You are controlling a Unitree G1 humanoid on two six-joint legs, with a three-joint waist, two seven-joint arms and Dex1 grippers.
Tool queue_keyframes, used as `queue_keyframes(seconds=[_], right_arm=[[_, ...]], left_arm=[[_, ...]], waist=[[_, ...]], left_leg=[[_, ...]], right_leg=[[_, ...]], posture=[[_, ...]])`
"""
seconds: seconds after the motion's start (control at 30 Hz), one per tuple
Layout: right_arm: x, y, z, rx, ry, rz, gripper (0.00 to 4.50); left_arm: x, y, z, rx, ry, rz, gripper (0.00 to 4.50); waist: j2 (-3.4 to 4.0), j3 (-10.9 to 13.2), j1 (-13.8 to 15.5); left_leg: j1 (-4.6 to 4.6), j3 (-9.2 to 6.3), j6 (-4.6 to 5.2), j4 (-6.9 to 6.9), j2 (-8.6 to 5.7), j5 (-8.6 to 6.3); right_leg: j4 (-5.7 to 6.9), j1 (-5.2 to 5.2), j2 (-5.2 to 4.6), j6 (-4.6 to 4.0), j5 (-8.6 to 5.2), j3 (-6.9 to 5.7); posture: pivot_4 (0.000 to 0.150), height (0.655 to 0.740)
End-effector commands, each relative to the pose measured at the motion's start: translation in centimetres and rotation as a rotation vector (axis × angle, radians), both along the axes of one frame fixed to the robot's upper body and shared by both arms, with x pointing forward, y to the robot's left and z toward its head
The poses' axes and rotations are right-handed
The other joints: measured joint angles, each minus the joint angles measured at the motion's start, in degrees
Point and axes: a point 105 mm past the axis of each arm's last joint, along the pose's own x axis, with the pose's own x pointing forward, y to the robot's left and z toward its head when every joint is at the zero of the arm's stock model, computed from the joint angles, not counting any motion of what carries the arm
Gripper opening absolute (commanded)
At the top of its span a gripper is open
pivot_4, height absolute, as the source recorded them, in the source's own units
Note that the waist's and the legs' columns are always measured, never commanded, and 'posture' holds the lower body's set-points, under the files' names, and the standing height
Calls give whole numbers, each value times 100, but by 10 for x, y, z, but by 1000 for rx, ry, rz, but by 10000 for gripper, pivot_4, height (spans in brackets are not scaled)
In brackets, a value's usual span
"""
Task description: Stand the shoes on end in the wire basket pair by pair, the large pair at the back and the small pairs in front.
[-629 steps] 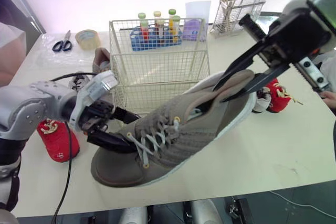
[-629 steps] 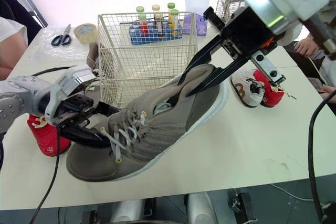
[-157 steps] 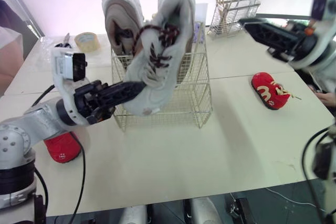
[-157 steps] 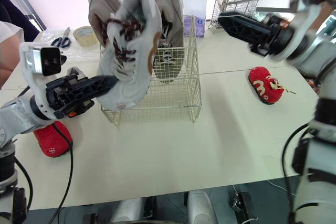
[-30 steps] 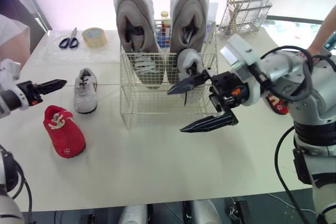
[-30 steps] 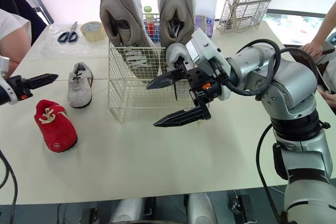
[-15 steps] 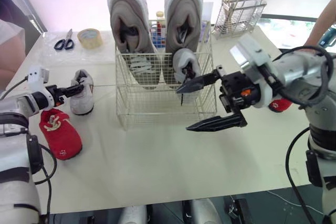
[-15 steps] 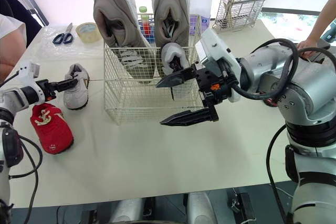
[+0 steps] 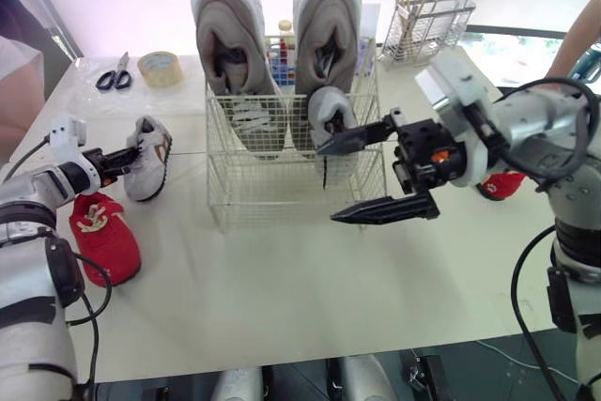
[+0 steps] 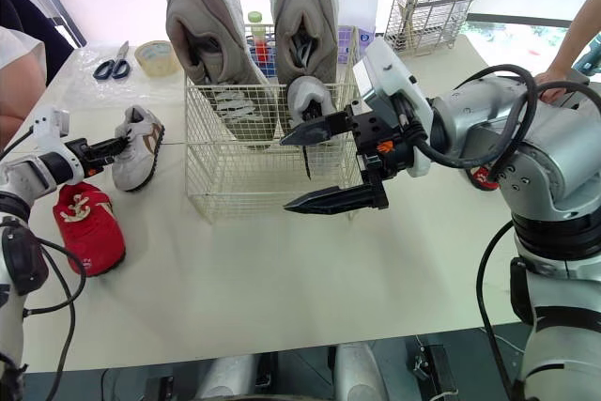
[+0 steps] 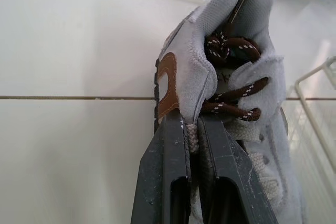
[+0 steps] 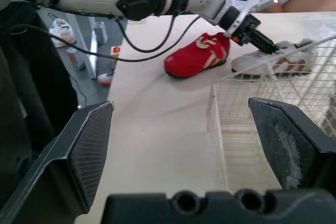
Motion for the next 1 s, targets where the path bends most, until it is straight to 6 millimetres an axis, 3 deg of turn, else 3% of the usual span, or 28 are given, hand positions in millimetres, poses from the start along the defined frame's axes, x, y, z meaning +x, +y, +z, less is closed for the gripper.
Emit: queue_keyframes(seconds=[0.03, 0.13, 0.2, 0.27, 0.4, 0.5, 0.57, 0.67, 0.73, 0.83, 1.0], right_arm=[[3, 0, 11, 28, -64, -8, 45000], [7, -1, 12, 41, -72, -26, 45000], [10, -2, 18, 65, -64, -29, 45000], [12, -3, 21, 77, -55, -27, 45000], [28, -14, 18, 59, -30, -75, 45000], [44, -28, 12, 15, -33, -157, 45000], [52, -37, 8, 4, -24, -199, 45000], [55, -46, 5, 13, 41, -238, 45000], [50, -49, 5, -6, 64, -226, 45000], [48, -61, 6, -35, 77, -253, 45000], [49, -84, 8, -10, 137, -339, 45000]], left_arm=[[2, 16, 67, -3, -241, 58, 149], [-3, 22, 119, 5, -446, 115, 149], [-21, 9, 150, 70, -591, 97, 149], [-44, -5, 167, 154, -715, 130, 149], [-90, -60, 193, 145, -863, 112, 149], [-116, -102, 221, 142, -1023, 75, 149], [-124, -118, 232, 172, -1085, 83, 149], [-128, -152, 235, 274, -1139, 22, 149], [-128, -172, 229, 252, -1159, -16, 149], [-119, -200, 207, 209, -1162, -63, 149], [-105, -230, 171, 210, -1161, -85, 149]], waist=[[-1, 0, -2], [-4, 2, -3], [-8, 3, -15], [-5, 2, -54], [-9, 1, -2], [-22, 1, 66], [-23, 1, 96], [-16, -3, 104], [-13, -4, 115], [-13, -4, 128], [-15, -3, 136]], left_leg=[[-1, 0, 0, 0, 0, 0], [-3, -2, 0, 0, 0, 0], [-5, -4, 0, -1, 2, 0], [-4, 4, -2, -4, 3, -1], [1, 9, -6, -9, -12, 0], [-5, -8, -6, -4, -23, 0], [-4, -8, -8, -2, -28, 1], [8, -3, -10, -3, -31, 3], [11, 2, -36, -3, -32, 19], [11, 3, -24, -3, -32, 14], [8, 7, -11, 0, -35, 7]], right_leg=[[0, 0, 0, 0, 0, 0], [0, 0, -1, 3, 2, -1], [1, 0, -4, 6, 5, -1], [1, -2, -23, 9, 8, 2], [0, -1, -88, 10, 10, -53], [-9, 2, -100, 8, 10, -67], [-10, 4, -101, 4, 13, -68], [-9, 13, -98, 4, 13, -67], [-5, 13, -87, 4, 13, -70], [-6, 15, -76, 4, 13, -70], [-10, 16, -74, 4, 13, -70]], posture=[[1500, 7400], [1500, 7400], [1500, 7400], [1500, 7400], [1500, 7400], [1500, 7400], [1500, 7400], [1500, 7400], [1500, 7400], [1500, 7400], [1500, 7400]])
